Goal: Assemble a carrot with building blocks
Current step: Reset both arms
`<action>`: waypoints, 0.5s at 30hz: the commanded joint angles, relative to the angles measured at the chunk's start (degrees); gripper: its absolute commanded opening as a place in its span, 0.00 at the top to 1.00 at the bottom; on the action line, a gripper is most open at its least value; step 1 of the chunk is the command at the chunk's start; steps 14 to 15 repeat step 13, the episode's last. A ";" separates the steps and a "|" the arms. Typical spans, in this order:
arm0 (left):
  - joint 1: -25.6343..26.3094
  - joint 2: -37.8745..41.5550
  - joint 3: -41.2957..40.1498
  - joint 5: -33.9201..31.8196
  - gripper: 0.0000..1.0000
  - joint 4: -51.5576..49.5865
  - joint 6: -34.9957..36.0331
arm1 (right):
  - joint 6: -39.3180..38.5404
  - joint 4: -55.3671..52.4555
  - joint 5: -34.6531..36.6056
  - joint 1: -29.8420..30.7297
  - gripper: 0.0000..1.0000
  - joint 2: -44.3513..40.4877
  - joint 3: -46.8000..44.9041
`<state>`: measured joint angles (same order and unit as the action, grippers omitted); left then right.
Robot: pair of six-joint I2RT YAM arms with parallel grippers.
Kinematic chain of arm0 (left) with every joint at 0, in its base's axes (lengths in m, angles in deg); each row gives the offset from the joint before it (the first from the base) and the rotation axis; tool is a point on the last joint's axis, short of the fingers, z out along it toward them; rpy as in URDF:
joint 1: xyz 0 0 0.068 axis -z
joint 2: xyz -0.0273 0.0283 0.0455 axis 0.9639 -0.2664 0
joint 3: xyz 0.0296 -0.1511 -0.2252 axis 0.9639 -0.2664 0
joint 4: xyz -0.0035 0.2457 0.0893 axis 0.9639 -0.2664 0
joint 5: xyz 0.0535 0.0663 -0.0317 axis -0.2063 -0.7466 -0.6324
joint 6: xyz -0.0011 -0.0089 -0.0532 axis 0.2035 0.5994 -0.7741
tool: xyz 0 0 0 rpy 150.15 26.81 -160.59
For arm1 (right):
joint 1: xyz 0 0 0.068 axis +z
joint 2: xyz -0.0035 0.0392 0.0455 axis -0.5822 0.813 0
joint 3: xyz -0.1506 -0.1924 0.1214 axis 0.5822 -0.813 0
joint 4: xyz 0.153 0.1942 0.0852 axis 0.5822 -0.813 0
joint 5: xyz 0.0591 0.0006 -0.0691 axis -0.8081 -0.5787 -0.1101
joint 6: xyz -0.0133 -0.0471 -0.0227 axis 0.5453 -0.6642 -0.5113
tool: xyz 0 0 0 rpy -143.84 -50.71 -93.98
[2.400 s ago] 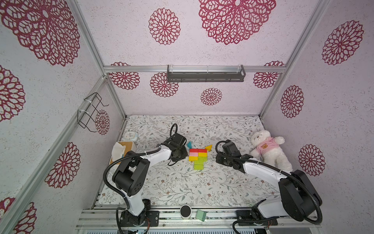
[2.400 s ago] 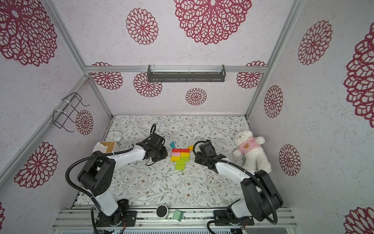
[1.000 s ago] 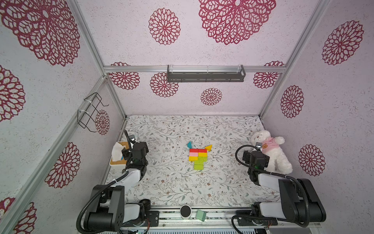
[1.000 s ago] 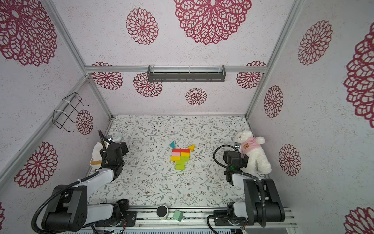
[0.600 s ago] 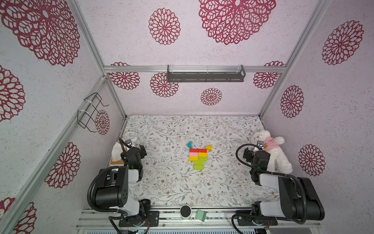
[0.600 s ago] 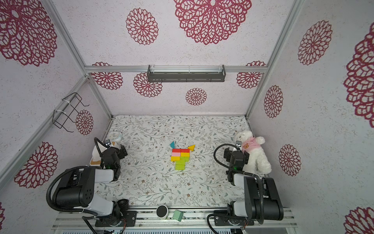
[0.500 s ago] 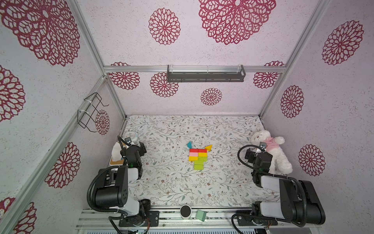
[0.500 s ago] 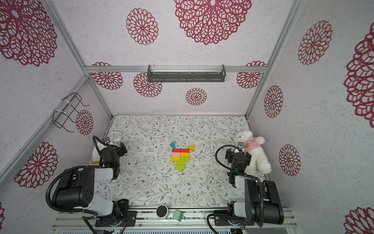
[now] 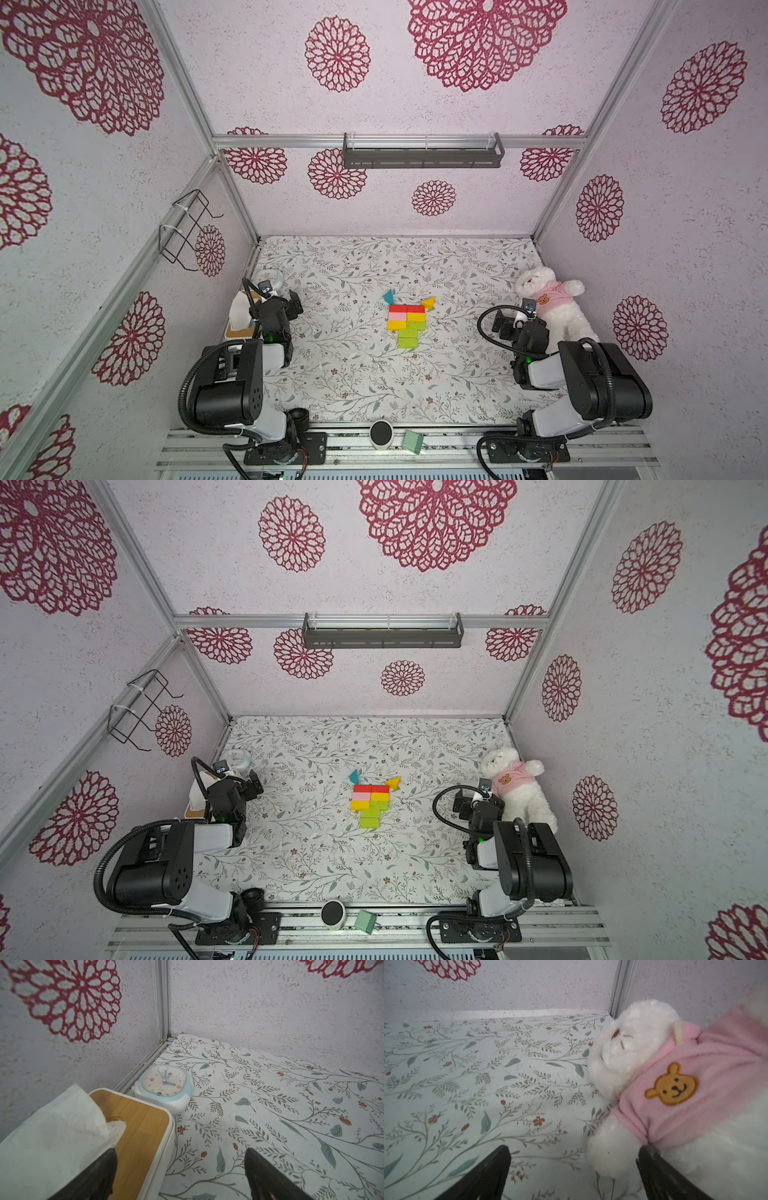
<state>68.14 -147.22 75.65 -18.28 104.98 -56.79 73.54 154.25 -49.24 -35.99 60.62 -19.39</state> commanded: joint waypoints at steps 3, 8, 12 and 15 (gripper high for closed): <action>0.06 0.64 0.39 0.09 0.03 0.40 0.27 | -0.64 -0.19 -1.09 0.73 0.01 -1.06 1.90; 0.01 0.37 0.88 0.09 0.03 -0.08 0.39 | -0.68 0.72 -1.15 0.73 0.01 -0.70 1.69; 0.00 0.63 0.60 0.04 0.03 0.10 0.19 | -0.70 0.72 -1.13 0.73 0.01 -0.81 1.75; 0.02 0.68 0.54 0.02 0.03 0.29 0.27 | -0.72 1.05 -1.15 0.73 0.01 -0.65 1.66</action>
